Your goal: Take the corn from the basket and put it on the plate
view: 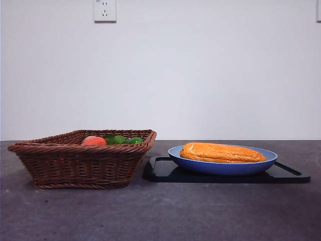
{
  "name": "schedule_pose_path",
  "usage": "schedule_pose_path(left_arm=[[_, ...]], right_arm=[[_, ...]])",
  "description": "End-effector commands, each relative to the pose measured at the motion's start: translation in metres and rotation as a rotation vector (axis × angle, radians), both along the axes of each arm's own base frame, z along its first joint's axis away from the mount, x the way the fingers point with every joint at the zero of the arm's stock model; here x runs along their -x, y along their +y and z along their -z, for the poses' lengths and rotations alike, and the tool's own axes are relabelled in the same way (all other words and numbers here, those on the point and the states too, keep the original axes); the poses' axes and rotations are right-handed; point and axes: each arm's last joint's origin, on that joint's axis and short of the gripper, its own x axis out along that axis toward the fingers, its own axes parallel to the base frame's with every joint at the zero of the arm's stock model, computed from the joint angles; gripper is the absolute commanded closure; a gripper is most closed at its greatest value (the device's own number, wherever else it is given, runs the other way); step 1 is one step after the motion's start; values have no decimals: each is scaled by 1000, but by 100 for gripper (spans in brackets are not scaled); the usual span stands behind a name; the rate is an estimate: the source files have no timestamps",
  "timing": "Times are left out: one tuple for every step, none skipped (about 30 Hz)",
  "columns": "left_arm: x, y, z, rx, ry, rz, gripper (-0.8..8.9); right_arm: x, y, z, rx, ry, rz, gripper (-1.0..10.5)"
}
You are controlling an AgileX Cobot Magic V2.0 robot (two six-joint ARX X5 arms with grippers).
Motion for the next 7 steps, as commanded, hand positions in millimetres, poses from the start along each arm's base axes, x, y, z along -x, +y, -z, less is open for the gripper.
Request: schedule_pose_path(left_arm=[[-1,1,10,10,30,-7,806],[-1,1,10,10,30,-7,806],[-1,1,10,10,30,-7,806],[-1,1,10,10,30,-7,806],[-1,1,10,10,30,-7,806],[-1,1,10,10,30,-7,806],[-1,1,10,10,30,-7,806]], right_arm=[[0,0,6,-19,20,6,944],[1,0,7,-21,34,6,944],[1,0,9,-22,52,6,944],[2,0,10,-23,67,6,944],[3,0,12,-24,84,7,944],[3,0,14,-25,104,7,944],[3,0,16,-26,125,7,944]])
